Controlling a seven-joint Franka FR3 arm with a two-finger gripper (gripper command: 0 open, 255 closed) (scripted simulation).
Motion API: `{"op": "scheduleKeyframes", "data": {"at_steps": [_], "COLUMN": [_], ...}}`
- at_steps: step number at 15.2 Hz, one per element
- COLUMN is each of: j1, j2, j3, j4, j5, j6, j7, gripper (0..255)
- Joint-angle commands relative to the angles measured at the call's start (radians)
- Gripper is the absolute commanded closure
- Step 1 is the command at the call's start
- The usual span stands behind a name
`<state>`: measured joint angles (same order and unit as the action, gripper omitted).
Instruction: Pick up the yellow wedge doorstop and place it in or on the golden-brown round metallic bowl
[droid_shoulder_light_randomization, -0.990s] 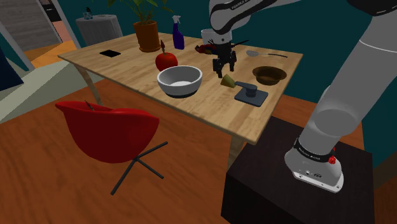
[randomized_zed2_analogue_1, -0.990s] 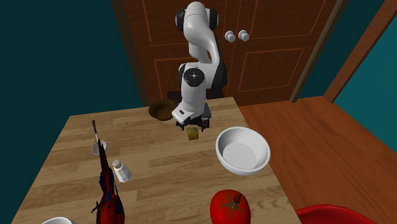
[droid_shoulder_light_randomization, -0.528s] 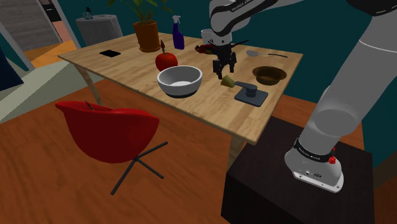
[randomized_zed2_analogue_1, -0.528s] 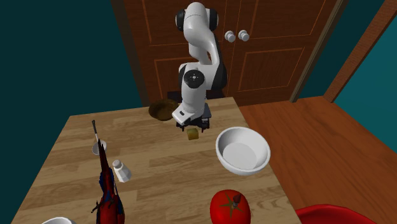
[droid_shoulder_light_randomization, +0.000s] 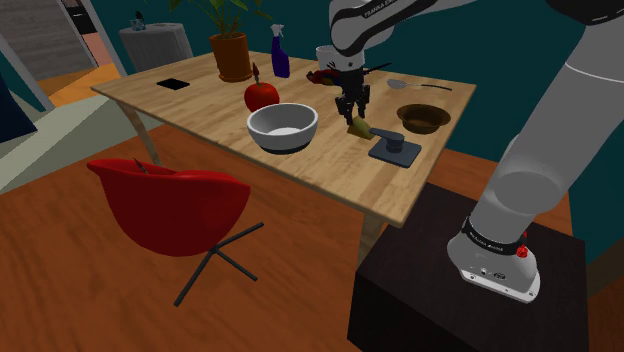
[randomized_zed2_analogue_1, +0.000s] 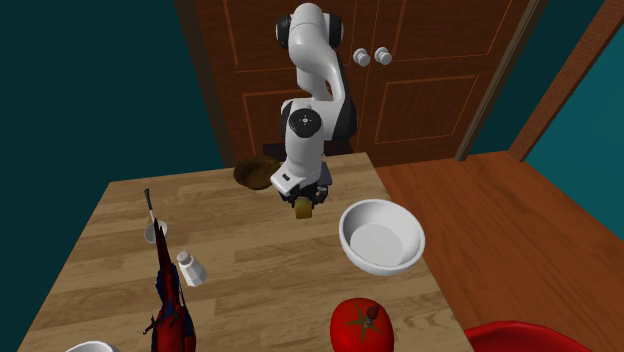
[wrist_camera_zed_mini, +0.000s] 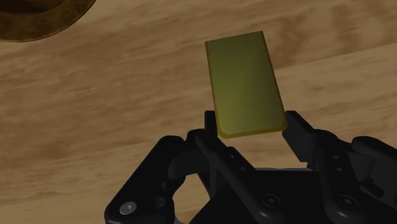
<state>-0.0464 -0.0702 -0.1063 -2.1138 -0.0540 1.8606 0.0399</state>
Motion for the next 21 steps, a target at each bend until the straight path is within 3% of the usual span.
{"op": "scheduleKeyframes", "data": {"at_steps": [1,4,21], "j1": [0.000,0.000,0.002], "j2": [0.003,0.004,-0.038], "j3": [0.000,0.000,0.003], "j4": [-0.002,0.000,0.184], "j5": [0.000,0.000,-0.001], "j6": [0.003,0.001,-0.225], "j7": [0.000,0.000,-0.006], "gripper": [255,255,255]}}
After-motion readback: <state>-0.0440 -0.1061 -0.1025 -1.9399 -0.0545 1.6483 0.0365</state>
